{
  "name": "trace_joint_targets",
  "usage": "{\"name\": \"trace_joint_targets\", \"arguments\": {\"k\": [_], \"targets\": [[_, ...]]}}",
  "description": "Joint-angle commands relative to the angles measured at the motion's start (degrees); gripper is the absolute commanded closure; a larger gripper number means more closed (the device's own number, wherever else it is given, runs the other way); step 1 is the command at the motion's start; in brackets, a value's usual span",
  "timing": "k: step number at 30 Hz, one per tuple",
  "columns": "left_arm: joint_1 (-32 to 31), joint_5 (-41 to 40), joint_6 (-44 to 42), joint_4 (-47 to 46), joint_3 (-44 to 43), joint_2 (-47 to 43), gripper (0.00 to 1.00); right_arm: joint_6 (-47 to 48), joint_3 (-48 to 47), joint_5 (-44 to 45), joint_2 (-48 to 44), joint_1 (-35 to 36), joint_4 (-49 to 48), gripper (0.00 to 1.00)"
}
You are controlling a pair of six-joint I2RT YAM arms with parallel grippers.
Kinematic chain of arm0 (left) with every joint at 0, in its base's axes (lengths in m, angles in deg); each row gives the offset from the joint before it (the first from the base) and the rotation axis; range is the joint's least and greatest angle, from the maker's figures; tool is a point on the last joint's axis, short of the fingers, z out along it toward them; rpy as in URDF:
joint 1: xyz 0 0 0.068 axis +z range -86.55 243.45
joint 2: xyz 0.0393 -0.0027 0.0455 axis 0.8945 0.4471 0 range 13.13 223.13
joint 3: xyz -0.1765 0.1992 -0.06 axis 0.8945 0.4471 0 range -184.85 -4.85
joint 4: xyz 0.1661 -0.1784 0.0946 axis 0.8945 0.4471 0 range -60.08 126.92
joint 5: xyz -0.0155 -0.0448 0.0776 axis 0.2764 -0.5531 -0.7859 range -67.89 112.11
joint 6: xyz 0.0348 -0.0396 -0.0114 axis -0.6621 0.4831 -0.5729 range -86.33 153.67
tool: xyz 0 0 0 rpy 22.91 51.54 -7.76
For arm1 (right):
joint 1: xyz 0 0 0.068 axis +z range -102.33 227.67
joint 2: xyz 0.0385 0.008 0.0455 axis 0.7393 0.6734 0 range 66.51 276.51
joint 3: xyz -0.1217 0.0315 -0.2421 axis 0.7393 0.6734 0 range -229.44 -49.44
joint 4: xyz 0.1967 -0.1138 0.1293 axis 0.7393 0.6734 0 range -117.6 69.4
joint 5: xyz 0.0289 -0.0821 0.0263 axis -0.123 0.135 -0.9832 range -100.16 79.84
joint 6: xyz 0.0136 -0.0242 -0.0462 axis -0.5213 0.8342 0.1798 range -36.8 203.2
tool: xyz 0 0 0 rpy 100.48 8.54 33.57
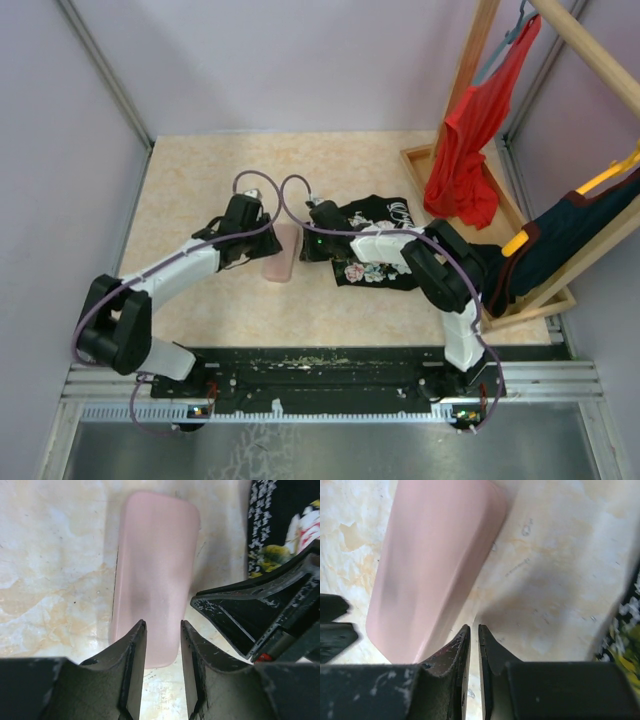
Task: Organize the sunglasses
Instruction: Reset both arms
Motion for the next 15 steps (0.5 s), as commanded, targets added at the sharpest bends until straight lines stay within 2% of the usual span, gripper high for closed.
{"name": "trace_joint_targets", "arguments": {"k": [1, 4, 9, 15], "targets": [[0.0, -2.26, -1.49, 0.7, -1.18, -6.44, 0.59, 1.81, 2.7, 4.32, -8.69, -0.04, -3.25, 0.86], [-0.04, -2.44, -3.12, -0.37, -0.26, -11.63, 0.57, 3.51, 5.26, 4.36, -13.37, -0.36, -5.83, 0.86], [0.08, -3.22, -7.74, -2.38, 0.83, -20.6, 0.43, 11.33, 6.68, 3.06, -23.41, -0.52, -6.32, 0.83], [0.02, 2.38, -14.69, -5.42, 1.15, -28.94, 0.31, 19.79, 7.61, 3.4, -34.96, -0.61, -1.77, 0.64]]}}
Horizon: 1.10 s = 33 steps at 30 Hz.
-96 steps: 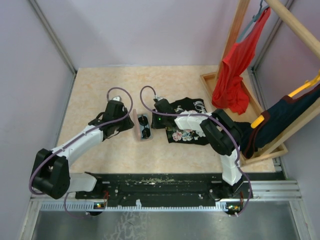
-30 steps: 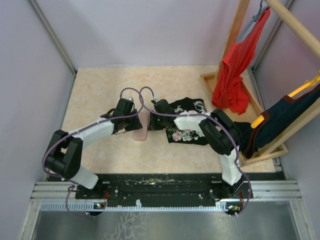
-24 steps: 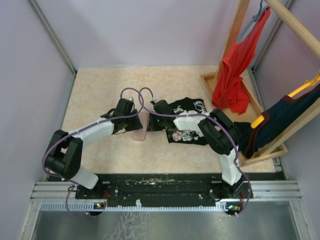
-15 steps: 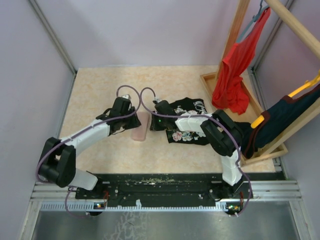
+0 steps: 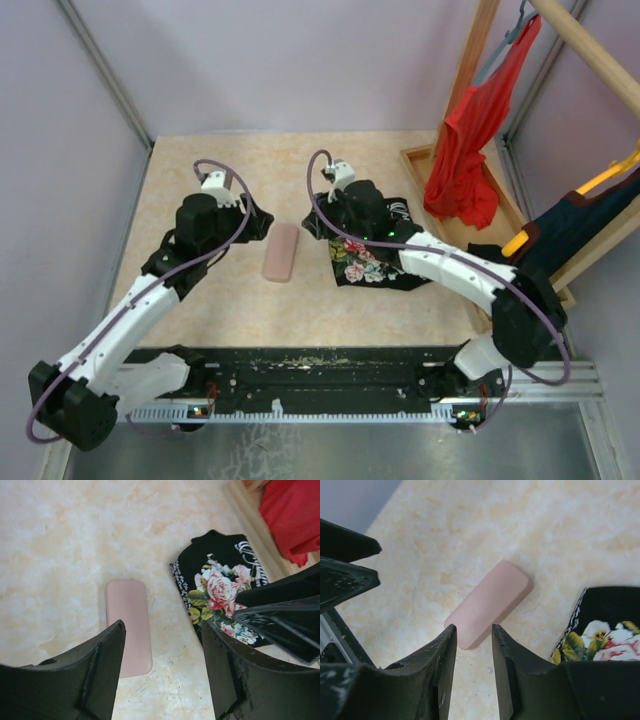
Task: Organize the sunglasses
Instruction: Reset both arms
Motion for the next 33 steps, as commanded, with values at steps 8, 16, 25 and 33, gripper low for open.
{"name": "trace_joint_targets", "arguments": {"k": [8, 16, 25, 33], "targets": [[0.07, 3.35, -10.5, -1.06, 3.09, -18.27, 0.04, 14.69, 8.62, 7.17, -28.27, -0.12, 5.69, 0.4], [0.07, -5.33, -2.91, 8.12, 7.69, -29.98, 0.0, 11.59, 22.84, 14.88, -54.08, -0.11, 10.28, 0.23], [0.04, -9.68, 8.48, 10.3, 19.22, -44.5, 0.0, 3.56, 35.55, 22.61, -79.38, -0.09, 15.25, 0.1], [0.04, -11.32, 9.32, 10.81, 23.35, -52.12, 0.0, 2.16, 37.3, 22.81, -85.06, -0.11, 18.48, 0.08]]}}
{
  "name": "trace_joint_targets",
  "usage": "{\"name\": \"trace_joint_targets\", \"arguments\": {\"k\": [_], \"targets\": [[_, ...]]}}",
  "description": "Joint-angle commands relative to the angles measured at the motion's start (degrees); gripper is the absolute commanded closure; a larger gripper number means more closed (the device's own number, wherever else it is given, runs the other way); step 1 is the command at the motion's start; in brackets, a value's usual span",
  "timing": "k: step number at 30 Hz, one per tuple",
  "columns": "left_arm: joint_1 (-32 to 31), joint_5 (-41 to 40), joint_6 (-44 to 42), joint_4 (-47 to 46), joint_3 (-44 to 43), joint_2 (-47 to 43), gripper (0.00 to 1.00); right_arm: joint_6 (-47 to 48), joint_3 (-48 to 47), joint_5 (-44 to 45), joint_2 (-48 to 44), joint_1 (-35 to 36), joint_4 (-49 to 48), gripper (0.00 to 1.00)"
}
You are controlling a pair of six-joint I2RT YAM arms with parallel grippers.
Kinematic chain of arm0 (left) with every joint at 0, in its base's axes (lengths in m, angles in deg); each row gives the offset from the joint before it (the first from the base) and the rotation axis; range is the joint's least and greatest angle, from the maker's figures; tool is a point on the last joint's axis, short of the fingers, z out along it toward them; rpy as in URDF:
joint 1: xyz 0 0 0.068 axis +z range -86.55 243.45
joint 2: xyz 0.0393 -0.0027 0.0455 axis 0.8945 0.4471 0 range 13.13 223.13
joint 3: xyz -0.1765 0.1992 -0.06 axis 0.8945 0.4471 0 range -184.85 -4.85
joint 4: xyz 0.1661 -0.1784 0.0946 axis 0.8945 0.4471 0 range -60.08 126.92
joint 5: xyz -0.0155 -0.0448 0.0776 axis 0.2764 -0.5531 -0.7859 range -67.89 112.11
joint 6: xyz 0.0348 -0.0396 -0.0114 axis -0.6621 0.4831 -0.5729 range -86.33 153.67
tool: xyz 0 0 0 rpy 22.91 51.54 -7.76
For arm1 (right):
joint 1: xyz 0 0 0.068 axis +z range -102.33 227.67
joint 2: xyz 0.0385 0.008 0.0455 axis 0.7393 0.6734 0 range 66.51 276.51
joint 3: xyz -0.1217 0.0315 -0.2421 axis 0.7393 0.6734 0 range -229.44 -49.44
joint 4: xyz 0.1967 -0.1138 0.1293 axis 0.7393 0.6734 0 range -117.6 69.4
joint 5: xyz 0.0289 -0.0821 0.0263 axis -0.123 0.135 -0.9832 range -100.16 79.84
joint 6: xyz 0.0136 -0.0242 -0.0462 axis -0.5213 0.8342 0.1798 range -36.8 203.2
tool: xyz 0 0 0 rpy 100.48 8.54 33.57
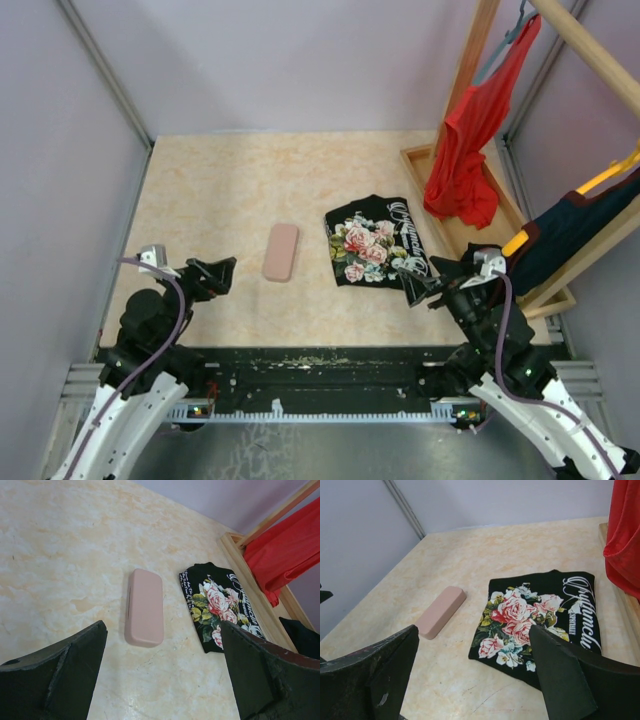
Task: Organize the sunglasses
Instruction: Reset both arms
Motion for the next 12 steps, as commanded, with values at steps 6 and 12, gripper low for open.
{"name": "trace_joint_targets", "arguments": {"k": [6, 12], "targets": [[0.0, -0.51, 0.51, -1.46, 1.9, -2.33, 0.0, -1.07, -0.37, 0.38, 1.74, -0.1, -0.4, 0.07], [-0.01, -0.52, 0.71, -0.99, 1.08, -0.54, 0.0, -1.07, 0.2, 0.89, 1.81, -0.08, -0.75, 0.06]]}}
